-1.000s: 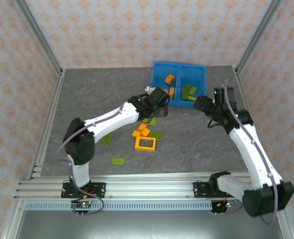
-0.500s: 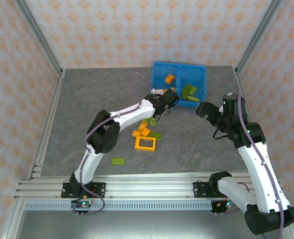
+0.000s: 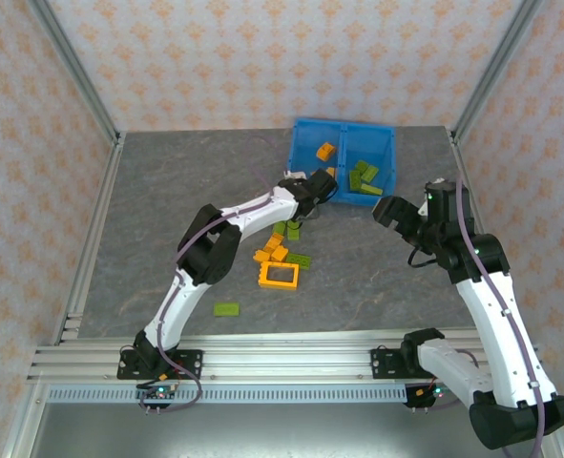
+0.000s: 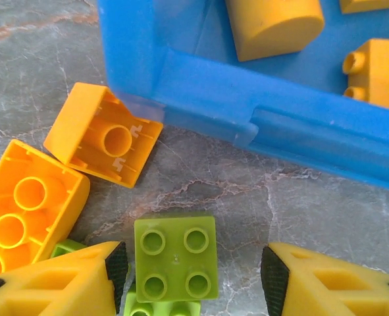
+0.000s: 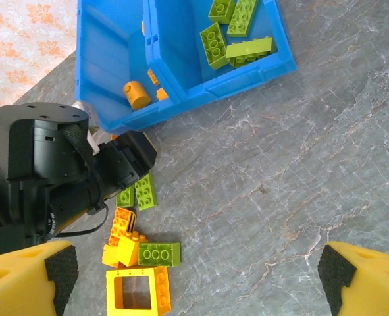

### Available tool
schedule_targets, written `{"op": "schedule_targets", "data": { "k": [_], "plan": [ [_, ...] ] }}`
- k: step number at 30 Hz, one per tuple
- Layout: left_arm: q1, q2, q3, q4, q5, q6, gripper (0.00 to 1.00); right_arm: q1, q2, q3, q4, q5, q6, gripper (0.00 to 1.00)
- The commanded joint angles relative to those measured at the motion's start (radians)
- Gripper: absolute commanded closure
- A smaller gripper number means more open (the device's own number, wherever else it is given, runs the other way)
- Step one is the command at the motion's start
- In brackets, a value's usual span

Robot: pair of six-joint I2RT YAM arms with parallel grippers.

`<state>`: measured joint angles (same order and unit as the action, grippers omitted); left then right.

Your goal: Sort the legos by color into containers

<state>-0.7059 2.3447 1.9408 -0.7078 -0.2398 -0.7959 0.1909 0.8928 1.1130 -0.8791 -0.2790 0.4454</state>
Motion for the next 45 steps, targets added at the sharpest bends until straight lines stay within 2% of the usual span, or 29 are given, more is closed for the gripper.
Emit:
{"op": "schedule_targets", "data": {
  "k": [1,10,16,23,27,30,34,45],
  "plan": [
    [0.007,0.016,0.038,-0.033,-0.016,0.019,0.42,-0.001,-0.003,0.028,-0.013,-0.002,0.001,0.05],
    [0.012,0.046,0.047,-0.048,-0.007,0.028,0.47,-0.001,-0.003,0.042,-0.021,0.003,0.003,0.05],
    [0.011,0.051,0.029,-0.075,0.002,0.032,0.58,-0.001,-0.003,0.045,-0.015,-0.001,0.008,0.05],
    [0.006,-0.018,-0.016,-0.053,0.000,0.044,0.72,-0.001,-0.003,0.049,-0.014,0.001,0.008,0.05],
    [-0.020,-0.115,0.012,-0.052,-0.007,0.073,0.74,-0.001,-0.004,0.058,-0.018,0.003,0.012,0.05],
    [-0.061,-0.169,0.113,-0.059,-0.039,0.136,0.75,-0.001,-0.008,0.061,-0.018,0.009,0.014,0.05],
    [-0.098,-0.142,0.307,-0.073,-0.042,0.219,0.75,-0.001,-0.012,0.063,-0.021,0.023,0.020,0.05],
    [-0.104,0.195,0.780,0.048,0.048,0.502,0.74,-0.001,-0.059,0.048,-0.057,0.048,0.027,0.05]
  ]
}}
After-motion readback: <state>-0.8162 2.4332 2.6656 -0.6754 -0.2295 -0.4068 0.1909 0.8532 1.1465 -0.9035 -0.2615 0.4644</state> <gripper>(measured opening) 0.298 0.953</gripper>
